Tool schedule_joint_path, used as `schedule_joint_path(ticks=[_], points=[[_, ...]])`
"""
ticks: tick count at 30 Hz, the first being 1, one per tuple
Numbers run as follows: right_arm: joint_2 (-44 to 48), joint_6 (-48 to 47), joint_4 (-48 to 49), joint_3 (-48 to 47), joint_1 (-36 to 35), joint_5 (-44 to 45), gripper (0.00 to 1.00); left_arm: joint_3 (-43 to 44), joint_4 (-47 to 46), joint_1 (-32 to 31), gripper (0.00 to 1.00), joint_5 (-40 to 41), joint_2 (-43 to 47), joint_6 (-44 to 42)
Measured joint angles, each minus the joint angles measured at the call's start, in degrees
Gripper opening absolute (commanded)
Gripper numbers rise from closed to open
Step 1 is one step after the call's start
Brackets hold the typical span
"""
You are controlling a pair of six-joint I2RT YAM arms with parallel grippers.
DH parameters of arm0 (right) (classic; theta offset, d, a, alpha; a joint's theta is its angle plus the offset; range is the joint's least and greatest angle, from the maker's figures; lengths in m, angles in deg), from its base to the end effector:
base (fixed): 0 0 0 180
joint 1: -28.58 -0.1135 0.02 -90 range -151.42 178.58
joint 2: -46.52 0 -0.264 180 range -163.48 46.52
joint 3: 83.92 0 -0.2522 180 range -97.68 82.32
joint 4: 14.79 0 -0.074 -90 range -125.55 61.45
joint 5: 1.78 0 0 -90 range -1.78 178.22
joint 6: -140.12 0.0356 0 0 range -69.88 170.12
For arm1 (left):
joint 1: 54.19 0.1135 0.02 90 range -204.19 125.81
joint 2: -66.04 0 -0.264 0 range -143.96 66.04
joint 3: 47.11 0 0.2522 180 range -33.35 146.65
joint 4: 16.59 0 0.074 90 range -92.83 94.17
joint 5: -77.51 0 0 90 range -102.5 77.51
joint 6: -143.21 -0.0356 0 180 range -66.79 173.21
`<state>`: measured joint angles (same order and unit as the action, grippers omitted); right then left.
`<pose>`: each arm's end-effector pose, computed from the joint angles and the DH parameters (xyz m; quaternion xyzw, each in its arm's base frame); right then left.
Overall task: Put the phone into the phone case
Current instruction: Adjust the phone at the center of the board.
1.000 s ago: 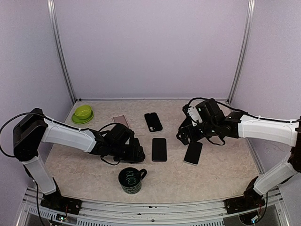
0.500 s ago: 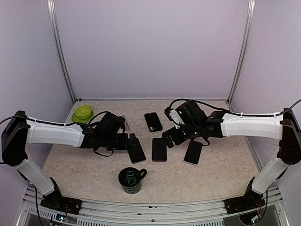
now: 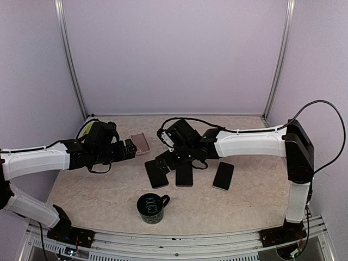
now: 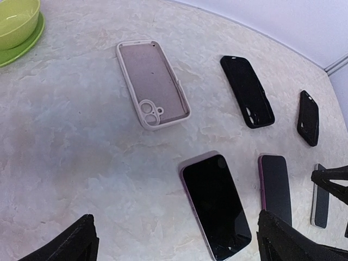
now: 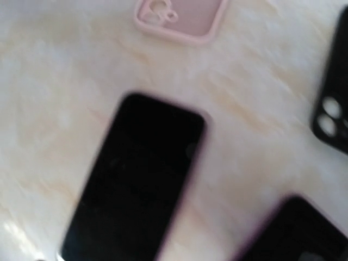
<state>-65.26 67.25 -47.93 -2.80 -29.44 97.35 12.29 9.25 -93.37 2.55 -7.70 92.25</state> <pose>0.2376 0.3699 0.2238 -0.2950 0.8766 0.1690 0.3407 0.2176 -0.1655 0.2346 -0.0540 0.8992 -0.1713 0.3989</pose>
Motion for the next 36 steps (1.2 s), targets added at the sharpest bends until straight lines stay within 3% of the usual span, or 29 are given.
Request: schedule_joint_path(ticks=[11,36], points=[[-14.3,3.7,-5.1,-17.2,-0.4,-0.1,1.00,-2.7,3.0,0.0,0.99,3.8,3.6,1.8],[-28.5,9.7,-14.9,-33.0,-1.4,2.5,1.00,-7.0,2.9,0.2,0.99,6.5,7.8,3.2]])
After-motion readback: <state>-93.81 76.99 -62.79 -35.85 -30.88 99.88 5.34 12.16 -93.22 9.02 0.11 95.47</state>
